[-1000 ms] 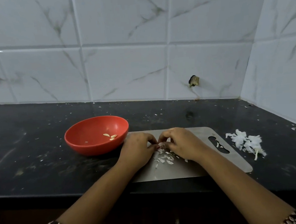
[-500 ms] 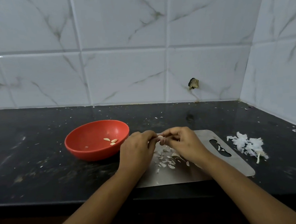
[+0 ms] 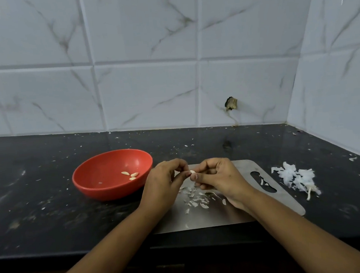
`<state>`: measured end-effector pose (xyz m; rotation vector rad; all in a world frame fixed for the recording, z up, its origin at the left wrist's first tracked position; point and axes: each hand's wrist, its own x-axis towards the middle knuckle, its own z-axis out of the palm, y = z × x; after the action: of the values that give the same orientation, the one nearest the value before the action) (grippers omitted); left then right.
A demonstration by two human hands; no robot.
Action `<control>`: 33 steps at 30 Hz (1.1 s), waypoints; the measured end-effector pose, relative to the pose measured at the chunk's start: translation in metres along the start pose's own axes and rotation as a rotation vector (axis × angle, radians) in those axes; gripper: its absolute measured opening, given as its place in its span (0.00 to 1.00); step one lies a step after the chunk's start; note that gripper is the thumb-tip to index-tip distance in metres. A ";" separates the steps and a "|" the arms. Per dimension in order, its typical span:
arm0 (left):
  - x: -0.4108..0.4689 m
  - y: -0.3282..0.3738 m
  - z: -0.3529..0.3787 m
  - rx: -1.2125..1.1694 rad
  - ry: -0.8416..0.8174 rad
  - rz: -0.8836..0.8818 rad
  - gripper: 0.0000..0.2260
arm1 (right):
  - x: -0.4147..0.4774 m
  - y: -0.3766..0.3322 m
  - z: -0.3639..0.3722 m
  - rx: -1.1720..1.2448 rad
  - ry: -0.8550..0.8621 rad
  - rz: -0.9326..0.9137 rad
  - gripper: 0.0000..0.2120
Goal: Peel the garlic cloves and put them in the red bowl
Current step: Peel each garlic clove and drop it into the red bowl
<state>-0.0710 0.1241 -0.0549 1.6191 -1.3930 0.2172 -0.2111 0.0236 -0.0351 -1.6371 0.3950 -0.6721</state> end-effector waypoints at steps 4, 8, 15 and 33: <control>0.000 0.000 0.000 0.036 -0.054 0.019 0.08 | -0.001 0.002 0.000 -0.014 -0.019 0.001 0.04; 0.001 0.001 0.001 0.048 -0.086 0.029 0.11 | 0.000 0.003 0.001 -0.025 -0.013 -0.014 0.04; 0.001 -0.001 0.004 0.014 -0.129 0.032 0.11 | 0.000 0.004 0.003 -0.019 0.030 -0.050 0.05; -0.002 0.001 0.003 0.019 -0.059 -0.020 0.07 | 0.006 0.001 -0.005 0.152 0.137 0.016 0.06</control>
<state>-0.0740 0.1237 -0.0570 1.6658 -1.4227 0.1733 -0.2089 0.0160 -0.0344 -1.4471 0.4450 -0.7861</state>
